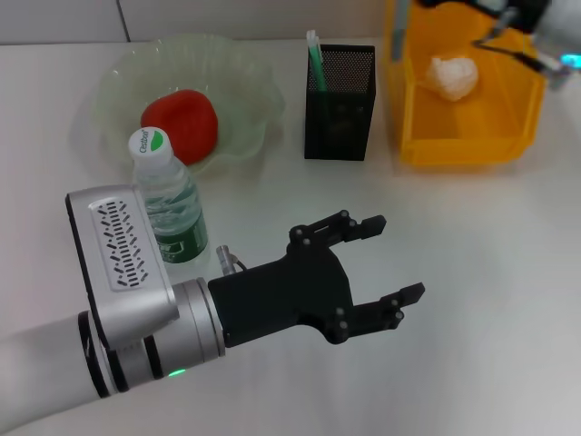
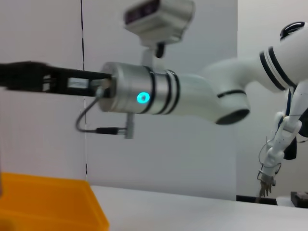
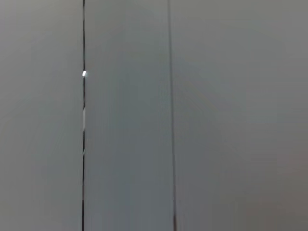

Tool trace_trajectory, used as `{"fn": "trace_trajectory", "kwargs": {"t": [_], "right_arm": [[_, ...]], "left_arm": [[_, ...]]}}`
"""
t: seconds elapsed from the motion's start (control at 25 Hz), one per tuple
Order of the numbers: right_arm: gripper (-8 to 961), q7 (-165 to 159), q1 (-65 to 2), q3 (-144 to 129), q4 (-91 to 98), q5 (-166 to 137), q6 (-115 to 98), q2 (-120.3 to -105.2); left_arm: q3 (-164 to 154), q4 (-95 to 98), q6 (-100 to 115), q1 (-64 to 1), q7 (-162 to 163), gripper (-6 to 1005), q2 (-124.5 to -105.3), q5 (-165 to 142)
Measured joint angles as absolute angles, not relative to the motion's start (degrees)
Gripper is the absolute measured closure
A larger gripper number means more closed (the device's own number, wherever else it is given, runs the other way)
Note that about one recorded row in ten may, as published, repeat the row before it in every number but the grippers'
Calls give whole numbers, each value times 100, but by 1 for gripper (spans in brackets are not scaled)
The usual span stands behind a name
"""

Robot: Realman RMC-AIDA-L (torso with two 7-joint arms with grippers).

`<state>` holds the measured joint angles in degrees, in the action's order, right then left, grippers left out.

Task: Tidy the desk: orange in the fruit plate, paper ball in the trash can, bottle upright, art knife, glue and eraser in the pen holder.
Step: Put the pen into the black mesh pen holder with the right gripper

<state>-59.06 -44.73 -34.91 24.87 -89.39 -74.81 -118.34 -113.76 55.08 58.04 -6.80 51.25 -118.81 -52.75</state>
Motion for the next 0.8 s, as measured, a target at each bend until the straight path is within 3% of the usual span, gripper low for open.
{"fn": "trace_trajectory", "kwargs": {"t": [0.32, 0.8], "right_arm": [[804, -5868, -5055, -4277, 1984, -8920, -6219, -11907], [750, -5797, -5022, -4325, 1935, -8520, -5873, -11941]], "left_arm": [[-11378, 5280, 5895, -758, 5069, 215, -11877, -5274], [-11385, 5113, 6019, -769, 4905, 216, -11875, -5274]]}}
